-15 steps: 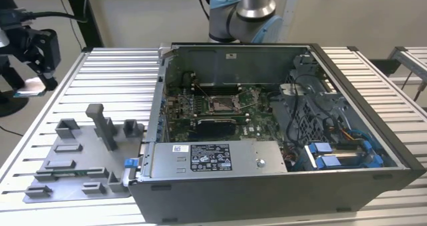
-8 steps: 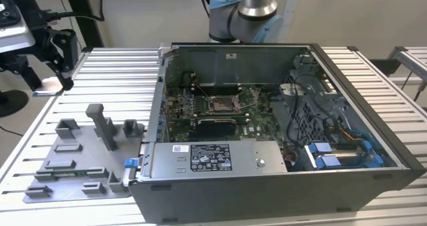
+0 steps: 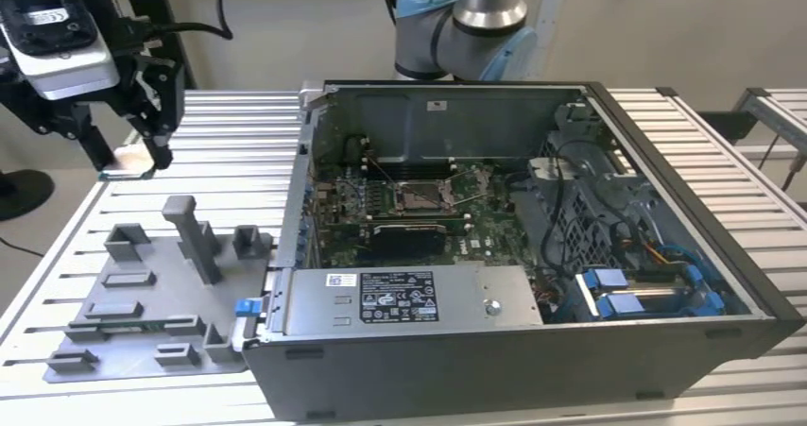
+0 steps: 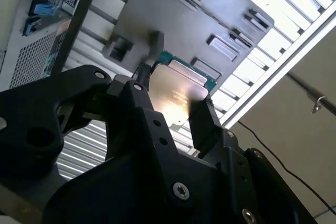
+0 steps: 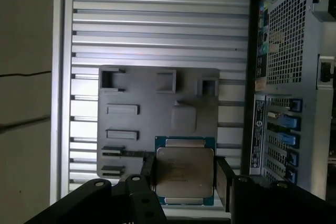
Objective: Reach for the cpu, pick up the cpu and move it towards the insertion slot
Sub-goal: 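Pick up the cpu and move it towards the insertion slot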
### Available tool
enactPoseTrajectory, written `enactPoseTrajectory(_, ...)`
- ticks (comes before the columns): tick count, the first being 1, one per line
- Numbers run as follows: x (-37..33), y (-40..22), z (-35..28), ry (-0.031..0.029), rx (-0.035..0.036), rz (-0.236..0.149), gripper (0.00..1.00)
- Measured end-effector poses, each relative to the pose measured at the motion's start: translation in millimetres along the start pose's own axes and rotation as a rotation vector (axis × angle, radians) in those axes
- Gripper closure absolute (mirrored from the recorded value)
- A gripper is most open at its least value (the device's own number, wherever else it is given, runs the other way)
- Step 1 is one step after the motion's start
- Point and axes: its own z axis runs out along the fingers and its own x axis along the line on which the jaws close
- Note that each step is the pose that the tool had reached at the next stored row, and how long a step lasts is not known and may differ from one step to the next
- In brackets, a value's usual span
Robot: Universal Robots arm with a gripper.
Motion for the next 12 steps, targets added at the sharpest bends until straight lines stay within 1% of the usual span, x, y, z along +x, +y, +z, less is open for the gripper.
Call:
enactPoseTrajectory(4,-14.8,-0.3,0.0,0.0007,-0.0001,0.000,1.00)
enactPoseTrajectory(12,-40.5,-0.8,-0.1,0.0016,-0.0001,0.000,1.00)
